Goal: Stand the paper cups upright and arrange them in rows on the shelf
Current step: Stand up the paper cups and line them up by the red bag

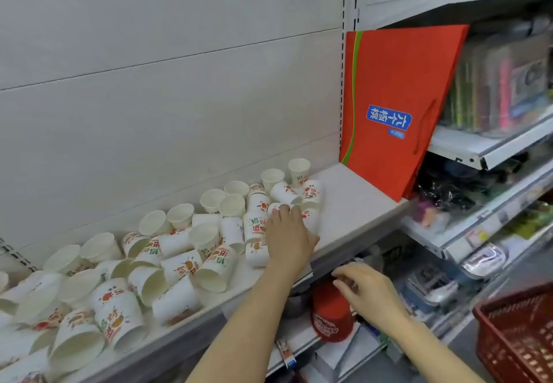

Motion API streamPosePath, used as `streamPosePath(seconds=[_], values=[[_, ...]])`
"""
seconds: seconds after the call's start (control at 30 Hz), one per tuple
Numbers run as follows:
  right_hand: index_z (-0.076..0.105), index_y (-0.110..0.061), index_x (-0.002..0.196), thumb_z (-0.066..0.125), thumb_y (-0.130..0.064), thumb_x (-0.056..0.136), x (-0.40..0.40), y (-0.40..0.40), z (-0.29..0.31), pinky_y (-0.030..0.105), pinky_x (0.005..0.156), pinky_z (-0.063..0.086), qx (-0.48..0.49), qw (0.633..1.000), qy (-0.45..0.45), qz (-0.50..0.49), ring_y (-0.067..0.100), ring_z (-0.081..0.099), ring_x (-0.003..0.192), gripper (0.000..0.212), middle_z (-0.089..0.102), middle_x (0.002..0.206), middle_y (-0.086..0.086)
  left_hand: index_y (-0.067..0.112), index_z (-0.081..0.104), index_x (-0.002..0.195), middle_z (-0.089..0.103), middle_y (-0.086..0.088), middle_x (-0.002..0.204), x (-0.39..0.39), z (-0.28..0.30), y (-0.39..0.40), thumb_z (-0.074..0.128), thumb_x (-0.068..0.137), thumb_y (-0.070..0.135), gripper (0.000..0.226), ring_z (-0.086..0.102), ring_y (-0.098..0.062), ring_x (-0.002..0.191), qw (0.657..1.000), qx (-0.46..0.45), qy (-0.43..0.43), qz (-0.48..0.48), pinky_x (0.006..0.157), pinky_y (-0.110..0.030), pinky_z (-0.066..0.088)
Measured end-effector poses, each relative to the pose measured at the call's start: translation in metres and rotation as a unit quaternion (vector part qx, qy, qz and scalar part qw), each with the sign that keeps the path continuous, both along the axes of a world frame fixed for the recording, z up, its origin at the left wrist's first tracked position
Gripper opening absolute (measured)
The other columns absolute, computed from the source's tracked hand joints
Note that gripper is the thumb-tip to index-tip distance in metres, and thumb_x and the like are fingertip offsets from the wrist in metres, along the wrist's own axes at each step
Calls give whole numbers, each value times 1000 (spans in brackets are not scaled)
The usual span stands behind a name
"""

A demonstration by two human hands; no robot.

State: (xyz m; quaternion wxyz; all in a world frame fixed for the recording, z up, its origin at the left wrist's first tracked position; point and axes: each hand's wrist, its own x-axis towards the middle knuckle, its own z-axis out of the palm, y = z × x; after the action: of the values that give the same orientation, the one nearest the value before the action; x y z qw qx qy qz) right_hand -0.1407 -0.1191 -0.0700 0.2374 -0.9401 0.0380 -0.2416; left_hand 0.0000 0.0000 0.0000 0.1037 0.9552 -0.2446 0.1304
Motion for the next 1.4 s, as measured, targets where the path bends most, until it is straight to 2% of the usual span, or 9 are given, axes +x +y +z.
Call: streamPosePath(seconds=[0.27, 0.4, 0.5, 0.6, 0.73, 0.87, 0.97, 1.07, 1.4], values=[[68, -27, 101, 63, -31, 88, 51, -62, 28, 18, 72, 47, -27, 997, 56, 53, 3, 59, 83, 14, 66, 92, -15, 17, 41, 122, 46, -7, 121, 19, -23, -22, 70, 71, 44, 65, 47, -27, 110, 995, 41, 28, 89, 96, -35, 39], [66, -25, 106, 61, -32, 89, 102, -82, 46, 26, 79, 51, 125, 989, 84, -17, 4, 58, 83, 19, 67, 98, -11, 17, 39, 119, 44, -4, 117, 23, -12, -19, 73, 69, 34, 63, 50, -22, 99, 996, -18, 51, 78, 84, -29, 44], [56, -15, 120, 63, -46, 85, 152, -93, 53, 32, 82, 47, 240, 956, 135, -101, 17, 57, 95, 48, 63, 112, 2, 18, 38, 123, 45, -1, 116, 33, 3, -10, 71, 65, 33, 68, 51, -21, 95, 995, -60, 62, 55, 75, -28, 43], [39, -6, 133, 57, -69, 75, 196, -93, 55, 40, 92, 43, 260, 931, 188, -174, 33, 49, 117, 88, 50, 130, 15, 24, 41, 131, 51, 0, 119, 45, 18, 1, 70, 69, 39, 71, 51, -22, 104, 993, -87, 75, 33, 82, -31, 43], [35, -7, 134, 66, -63, 73, 230, -87, 47, 40, 91, 44, 278, 912, 213, -212, 34, 48, 119, 88, 48, 131, 15, 28, 46, 137, 55, -1, 127, 69, 34, 8, 71, 69, 44, 74, 48, -25, 115, 987, -134, 90, 5, 97, -36, 40], [43, -10, 130, 71, -49, 73, 235, -96, 36, 40, 90, 48, 310, 916, 164, -196, 30, 52, 113, 74, 53, 126, 11, 30, 47, 135, 51, 1, 130, 92, 44, -3, 71, 64, 51, 78, 46, -23, 120, 977, -169, 129, -4, 98, -39, 41], [38, -12, 140, 72, -35, 78, 226, -115, 40, 37, 101, 40, 334, 921, 52, -194, 26, 44, 125, 74, 45, 138, 9, 30, 46, 138, 49, 4, 134, 108, 50, -26, 77, 69, 41, 77, 44, -17, 124, 967, -194, 157, -49, 97, -26, 35], [36, -10, 142, 75, -22, 78, 213, -137, 44, 27, 100, 33, 322, 925, -26, -200, 24, 42, 126, 75, 43, 139, 9, 23, 42, 142, 49, 2, 138, 130, 55, -62, 76, 72, 34, 79, 44, -18, 126, 966, -199, 146, -79, 101, -29, 35], [47, -9, 134, 83, -22, 69, 211, -188, 35, 24, 93, 33, 266, 948, -48, -168, 25, 48, 120, 75, 53, 128, 8, 16, 51, 130, 55, -8, 127, 208, 23, -199, 73, 76, 40, 63, 48, -30, 115, 994, 42, 83, -65, 95, -39, 40]])
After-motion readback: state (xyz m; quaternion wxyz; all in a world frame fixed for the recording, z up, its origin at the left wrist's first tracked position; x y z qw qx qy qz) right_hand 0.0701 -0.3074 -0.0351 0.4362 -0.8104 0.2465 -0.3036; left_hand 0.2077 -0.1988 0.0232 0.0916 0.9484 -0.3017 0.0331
